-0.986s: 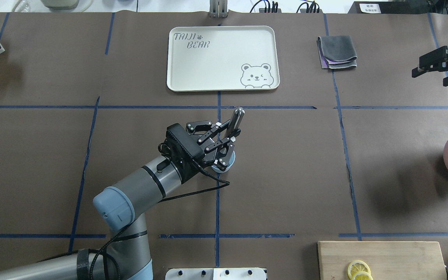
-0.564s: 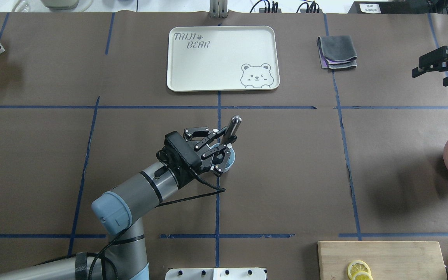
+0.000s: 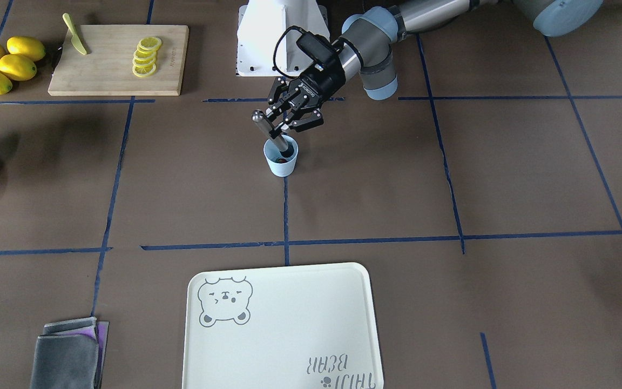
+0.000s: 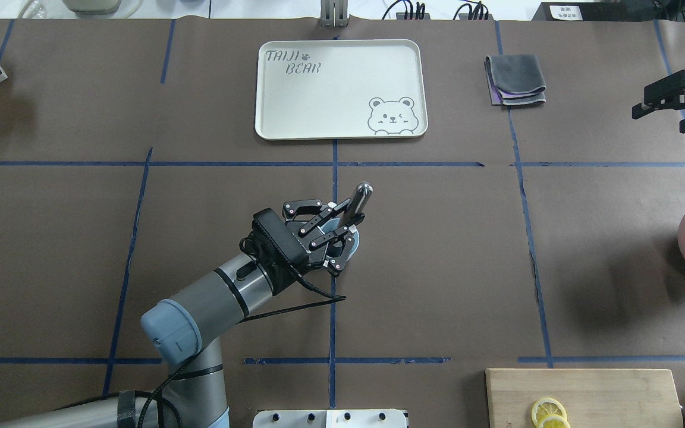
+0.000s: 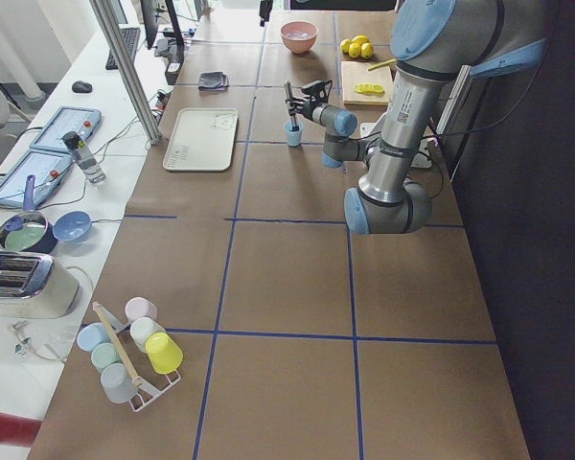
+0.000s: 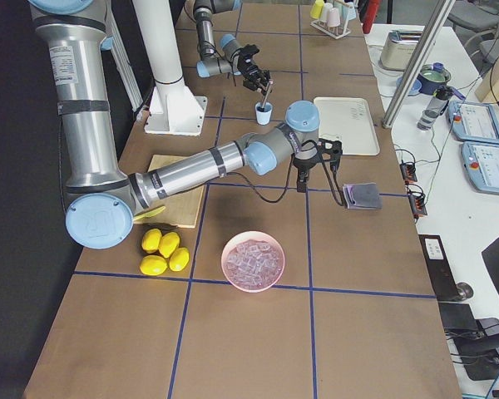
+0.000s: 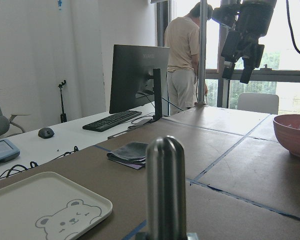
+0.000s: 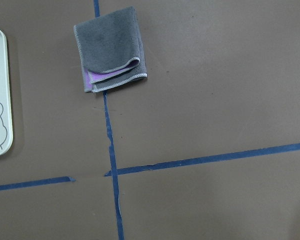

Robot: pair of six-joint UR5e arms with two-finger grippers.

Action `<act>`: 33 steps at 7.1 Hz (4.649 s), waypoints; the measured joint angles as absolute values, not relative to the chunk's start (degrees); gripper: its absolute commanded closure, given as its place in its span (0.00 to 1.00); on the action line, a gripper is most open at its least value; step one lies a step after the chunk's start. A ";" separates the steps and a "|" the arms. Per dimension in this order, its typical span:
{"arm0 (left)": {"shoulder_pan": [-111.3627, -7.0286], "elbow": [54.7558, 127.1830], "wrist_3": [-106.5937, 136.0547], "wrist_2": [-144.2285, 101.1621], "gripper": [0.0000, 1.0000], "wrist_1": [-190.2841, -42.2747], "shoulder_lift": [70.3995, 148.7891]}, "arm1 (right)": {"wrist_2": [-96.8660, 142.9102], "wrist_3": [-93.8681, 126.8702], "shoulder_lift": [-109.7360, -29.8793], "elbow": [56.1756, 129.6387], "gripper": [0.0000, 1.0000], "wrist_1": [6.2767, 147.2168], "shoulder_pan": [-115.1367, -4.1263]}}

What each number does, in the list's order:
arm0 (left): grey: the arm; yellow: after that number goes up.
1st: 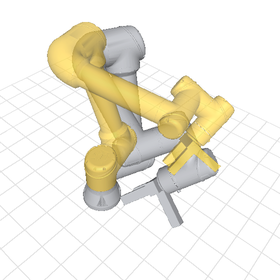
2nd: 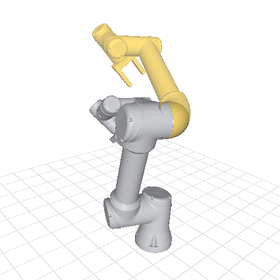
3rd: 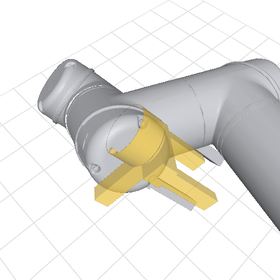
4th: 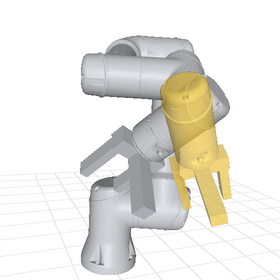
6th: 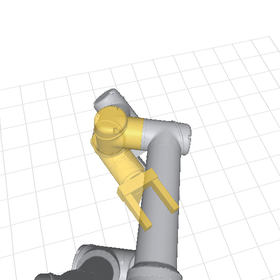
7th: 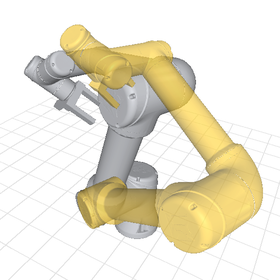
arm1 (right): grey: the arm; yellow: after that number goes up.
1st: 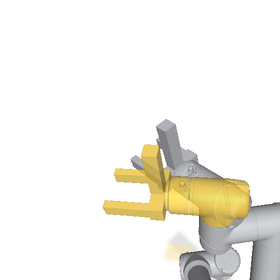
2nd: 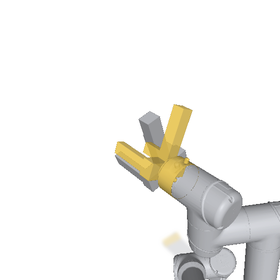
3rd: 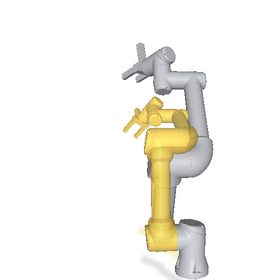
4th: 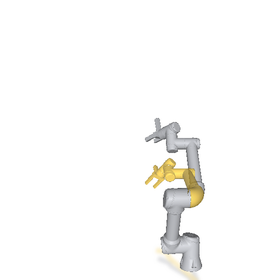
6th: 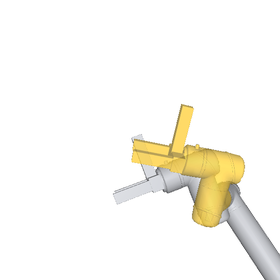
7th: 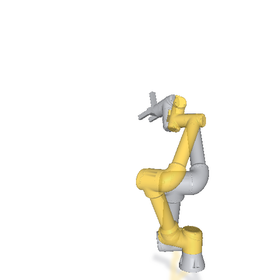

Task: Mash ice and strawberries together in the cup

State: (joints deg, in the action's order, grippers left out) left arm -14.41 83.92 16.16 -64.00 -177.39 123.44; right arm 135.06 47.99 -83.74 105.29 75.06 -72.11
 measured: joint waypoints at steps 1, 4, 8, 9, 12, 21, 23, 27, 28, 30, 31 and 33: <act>-14.60 85.95 15.86 -63.81 1.00 -177.16 123.48 | 135.08 47.99 -83.74 105.29 0.00 75.06 -72.13; -16.74 92.51 14.36 -62.53 1.00 -171.71 122.88 | 135.07 47.99 -83.70 105.32 0.00 75.06 -72.16; -22.79 103.02 20.32 -62.20 1.00 -142.13 120.59 | 134.81 47.99 -83.78 105.29 0.00 75.09 -72.16; -24.90 105.92 21.23 -62.29 1.00 -133.80 118.36 | 134.82 47.99 -83.90 105.31 0.00 75.05 -72.16; -36.04 109.33 27.34 -79.30 1.00 -121.00 106.17 | 134.78 47.99 -84.46 105.40 0.00 74.84 -72.19; -60.06 98.84 31.10 -119.63 0.98 -104.31 85.06 | 134.51 48.04 -84.55 105.47 0.00 74.79 -72.25; -60.33 96.38 30.86 -119.62 0.98 -104.57 85.13 | 134.42 48.07 -84.49 105.47 0.00 74.79 -72.25; -60.31 89.70 30.93 -119.37 0.98 -111.71 86.01 | 134.29 48.08 -84.47 105.46 0.00 74.80 -72.25; -60.37 89.05 30.93 -119.34 0.98 -112.11 86.09 | 134.30 48.08 -84.46 105.46 0.00 74.79 -72.25; -60.89 88.23 30.88 -119.28 0.97 -112.30 86.15 | 134.30 48.08 -84.46 105.46 0.00 74.79 -72.25; -61.07 87.92 30.86 -119.27 0.96 -112.32 86.19 | 134.30 48.08 -84.46 105.45 0.00 74.79 -72.25; -61.15 87.66 30.83 -119.25 0.91 -112.32 86.33 | 134.30 48.08 -84.46 105.44 0.00 74.79 -72.25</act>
State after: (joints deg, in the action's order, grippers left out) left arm -61.15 87.66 30.83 -119.25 -112.32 86.33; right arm 134.30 48.08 -84.46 105.44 74.79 -72.25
